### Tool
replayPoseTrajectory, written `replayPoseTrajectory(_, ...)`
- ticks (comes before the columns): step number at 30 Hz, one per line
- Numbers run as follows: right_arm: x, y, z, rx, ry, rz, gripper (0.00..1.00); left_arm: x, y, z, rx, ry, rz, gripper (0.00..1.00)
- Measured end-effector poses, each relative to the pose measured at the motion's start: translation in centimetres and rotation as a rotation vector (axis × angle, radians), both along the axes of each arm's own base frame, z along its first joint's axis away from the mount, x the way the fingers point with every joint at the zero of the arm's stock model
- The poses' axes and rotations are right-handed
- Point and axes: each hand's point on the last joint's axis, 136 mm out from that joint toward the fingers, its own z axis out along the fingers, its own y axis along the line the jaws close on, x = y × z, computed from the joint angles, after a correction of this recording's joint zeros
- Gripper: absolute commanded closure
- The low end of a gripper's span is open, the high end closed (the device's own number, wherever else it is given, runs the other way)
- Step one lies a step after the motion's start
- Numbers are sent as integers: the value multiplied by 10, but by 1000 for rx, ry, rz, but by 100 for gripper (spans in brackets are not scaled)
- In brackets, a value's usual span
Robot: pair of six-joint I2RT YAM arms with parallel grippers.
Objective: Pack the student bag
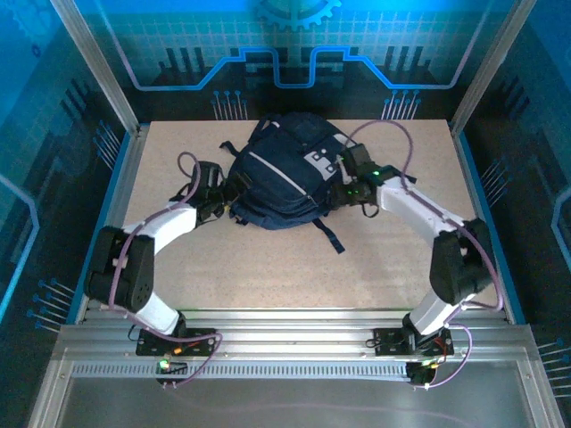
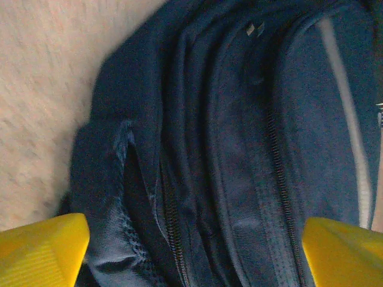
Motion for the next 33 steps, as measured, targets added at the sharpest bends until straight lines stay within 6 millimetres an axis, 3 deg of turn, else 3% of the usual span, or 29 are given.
replayPoseTrajectory(4, 0, -68, -3, -45, -67, -187, 37, -8, 29, 47, 212, -108, 7, 1)
replayPoseTrajectory(7, -1, -113, -13, -90, -135, -294, 37, -16, 55, 68, 389, -155, 38, 1)
replayPoseTrajectory(10, -7, -134, -32, -117, -177, -326, 37, -24, 82, 74, 560, -175, 82, 1)
replayPoseTrajectory(12, -9, -138, -45, -115, -196, -319, 37, -33, 99, 64, 643, -155, 110, 1)
replayPoseTrajectory(17, -13, -140, -64, -87, -309, -307, 37, -58, 138, 15, 760, -54, 167, 1)
replayPoseTrajectory(18, -15, -141, -65, -82, -335, -312, 29, -63, 144, 7, 779, -47, 173, 1)
replayPoseTrajectory(19, -15, -142, -65, -75, -360, -316, 8, -65, 148, 1, 788, -53, 178, 1)
replayPoseTrajectory(20, -15, -144, -64, -65, -386, -327, 0, -67, 151, -5, 795, -61, 181, 1)
replayPoseTrajectory(26, -15, -148, -55, -34, -517, -341, 0, -65, 155, -28, 829, -147, 161, 1)
replayPoseTrajectory(33, -5, -142, -39, -4, -594, -311, 0, -47, 140, -37, 774, -303, 75, 1)
